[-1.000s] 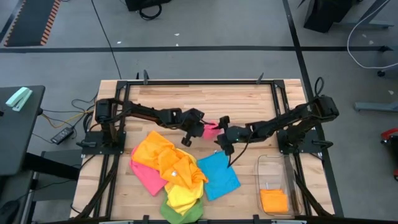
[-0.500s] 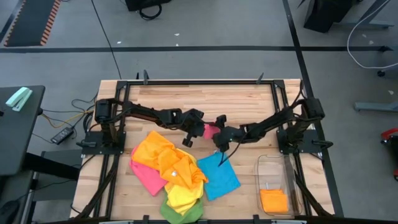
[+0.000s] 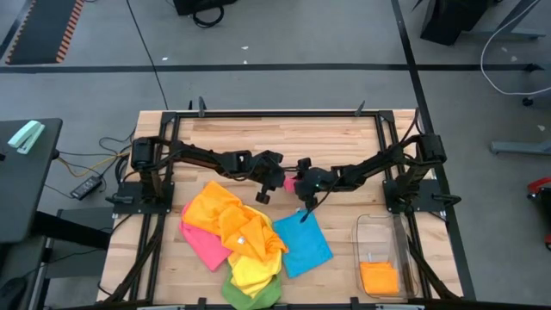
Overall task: Fold microfiber towels
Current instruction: Put the folded pink towel into the transparent bin
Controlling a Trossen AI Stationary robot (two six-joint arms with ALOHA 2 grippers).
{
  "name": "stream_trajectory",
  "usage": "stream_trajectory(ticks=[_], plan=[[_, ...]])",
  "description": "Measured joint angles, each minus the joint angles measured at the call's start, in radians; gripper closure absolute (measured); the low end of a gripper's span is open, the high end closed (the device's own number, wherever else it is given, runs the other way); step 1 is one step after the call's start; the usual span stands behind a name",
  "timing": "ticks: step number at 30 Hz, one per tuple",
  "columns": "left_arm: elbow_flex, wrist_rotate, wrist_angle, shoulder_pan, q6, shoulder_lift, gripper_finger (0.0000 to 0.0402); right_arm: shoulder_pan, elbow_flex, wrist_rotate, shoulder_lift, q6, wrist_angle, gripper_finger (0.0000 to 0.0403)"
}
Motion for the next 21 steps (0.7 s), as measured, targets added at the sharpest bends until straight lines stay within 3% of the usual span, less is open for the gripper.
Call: stream_trajectory(ticks=[5,8,12,14,17,21], plan=[[-0.001,-0.015,-0.027,-0.011,-0.025,-0.021,0.0298,0.0,0.004,-0.005,-0.01,0.072,-0.066,0.0326],[0.0,-0.023,-0.028,-0.022,-0.037,-0.051,0.0255,-0.001,0.038,-0.005,-0.038,0.143,-0.205,0.035],[0.002,-0.023,-0.008,-0.025,-0.095,-0.084,0.0201,-0.009,0.083,-0.018,-0.099,0.245,-0.372,0.0353],[0.0,-0.025,-0.009,-0.023,-0.137,-0.096,0.0179,-0.025,0.088,-0.082,-0.133,0.285,-0.419,0.0352],[0.0,-0.026,0.015,-0.023,-0.185,-0.1,0.0152,-0.057,0.089,-0.182,-0.183,0.36,-0.44,0.0352],[0.001,-0.025,0.082,-0.024,-0.266,-0.1,0.0121,-0.097,0.09,-0.237,-0.221,0.519,-0.452,0.0352]])
